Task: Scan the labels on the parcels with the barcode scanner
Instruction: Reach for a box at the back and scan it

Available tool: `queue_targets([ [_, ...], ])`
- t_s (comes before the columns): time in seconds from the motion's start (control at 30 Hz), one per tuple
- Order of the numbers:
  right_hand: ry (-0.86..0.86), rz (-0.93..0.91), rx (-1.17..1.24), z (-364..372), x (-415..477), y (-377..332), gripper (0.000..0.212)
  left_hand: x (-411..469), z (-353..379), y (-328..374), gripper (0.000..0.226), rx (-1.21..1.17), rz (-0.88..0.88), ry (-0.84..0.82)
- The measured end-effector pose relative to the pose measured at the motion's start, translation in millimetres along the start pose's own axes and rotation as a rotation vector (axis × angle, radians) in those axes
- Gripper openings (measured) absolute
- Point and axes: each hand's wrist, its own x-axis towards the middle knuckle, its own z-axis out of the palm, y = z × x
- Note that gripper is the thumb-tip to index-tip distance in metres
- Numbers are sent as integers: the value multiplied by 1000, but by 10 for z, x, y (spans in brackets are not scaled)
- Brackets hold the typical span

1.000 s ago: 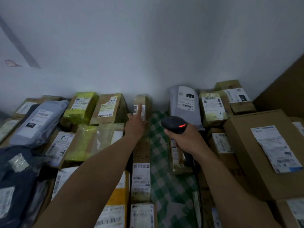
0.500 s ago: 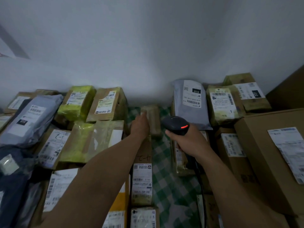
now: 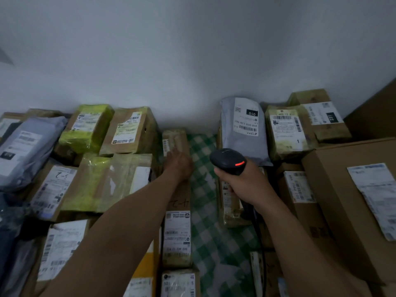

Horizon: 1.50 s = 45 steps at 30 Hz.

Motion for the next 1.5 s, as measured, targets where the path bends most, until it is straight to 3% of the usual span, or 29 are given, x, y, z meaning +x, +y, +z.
queue_targets([
  [0.17, 19, 19, 18, -27, -30, 16, 42, -60, -88, 23, 68, 3, 5, -67],
  [0.3, 28, 21, 36, -111, -84, 5, 32, -166, -96, 99, 55, 4, 116, 4],
  [0.47, 31, 31, 30, -94, -106, 65, 37, -133, -27, 132, 44, -23, 199, -23],
  [0.67, 32, 47, 51, -88, -117, 79, 31, -21, -5, 25, 50, -97, 103, 31],
  [0.83, 27, 65, 46, -97, -125, 90, 33, -56, 48, 62, 51, -28, 20, -107],
  [0.93, 32, 62, 59, -112, -165, 75, 33, -107, -30, 35, 45, -43, -17, -86],
  [1.0, 44, 49, 80, -146, -172, 67, 30, -192, -98, 74, 42, -181, 53, 67],
  [1.1, 98, 44, 110, -204, -188, 46, 31, -416, -247, 359, 34, -779, 115, 322],
  [1.2, 168, 40, 135, -258, -193, 40, 35, -577, -437, 745, 54, -1224, 47, 133],
  [1.27, 200, 39, 140, -292, -197, 58, 39, -636, -485, 918, 69, -1290, 46, 29],
  [1.33, 231, 59, 144, -337, -214, 95, 44, -638, -473, 989, 70, -1295, 40, 27],
  [1.4, 246, 68, 146, -387, -250, 120, 45, -627, -452, 1015, 59, -1320, 8, 35],
  [1.5, 248, 82, 126, -422, -327, 107, 52, -689, -490, 1010, 18, -1388, -57, 105],
])
